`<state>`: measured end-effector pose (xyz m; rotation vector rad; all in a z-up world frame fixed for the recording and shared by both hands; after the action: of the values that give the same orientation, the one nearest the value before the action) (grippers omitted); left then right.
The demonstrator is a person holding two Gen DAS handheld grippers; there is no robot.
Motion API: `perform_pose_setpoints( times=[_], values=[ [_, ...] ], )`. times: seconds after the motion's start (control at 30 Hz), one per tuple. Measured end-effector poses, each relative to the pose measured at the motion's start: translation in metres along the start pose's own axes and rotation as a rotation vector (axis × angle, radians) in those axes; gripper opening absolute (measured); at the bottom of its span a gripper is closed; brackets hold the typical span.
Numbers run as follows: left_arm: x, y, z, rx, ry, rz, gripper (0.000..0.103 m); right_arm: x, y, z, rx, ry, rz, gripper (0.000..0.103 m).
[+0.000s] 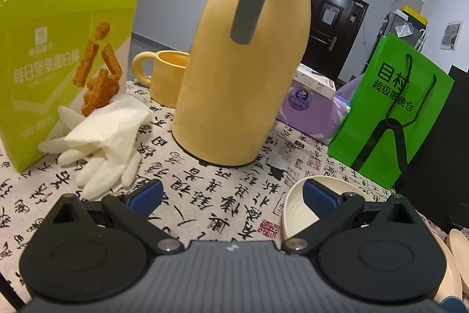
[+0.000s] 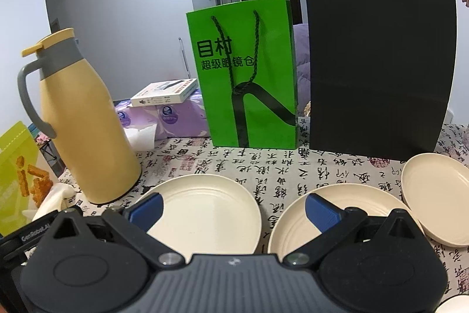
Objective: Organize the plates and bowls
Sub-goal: 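Move the left tool toward the cream plate beside the yellow thermos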
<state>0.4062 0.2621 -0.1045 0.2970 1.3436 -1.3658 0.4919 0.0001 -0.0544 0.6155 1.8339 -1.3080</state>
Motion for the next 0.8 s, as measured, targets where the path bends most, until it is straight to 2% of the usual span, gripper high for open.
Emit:
perform_pose_setpoints(
  times=[0.23,0.53,0.67,0.8],
  values=[
    [0.006,0.018,0.005,-0.032,-0.086,-0.108,0.103,-0.004,0.017,0.007,-0.002,-0.038,-0.062,0.103],
    [0.021,0.034,0.013,-0.109,-0.084,-0.132,0.103,0.002,0.05,0.01,0.024,-0.108,-0.16,0.103],
    [0.022,0.035,0.013,-0.077,-0.084,-0.151,0.103,0.004,0.064,0.011,0.043,-0.125,-0.2,0.103],
    [0.02,0.031,0.015,-0.093,-0.043,-0.138,0.103,0.007,0.076,0.006,0.069,-0.165,-0.234,0.102]
  ],
)
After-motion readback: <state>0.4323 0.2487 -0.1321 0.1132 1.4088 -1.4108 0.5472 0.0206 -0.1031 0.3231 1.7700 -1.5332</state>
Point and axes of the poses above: each gripper's, at about its wrist camera, not at the fingertips, and y roughly the way its jaws point, z to its right, x to its underside, the point moved 9 cm from there along y, roughly the way its jaws point, and after that the axes turned 1 degree about -y, right-handed, at the moved point
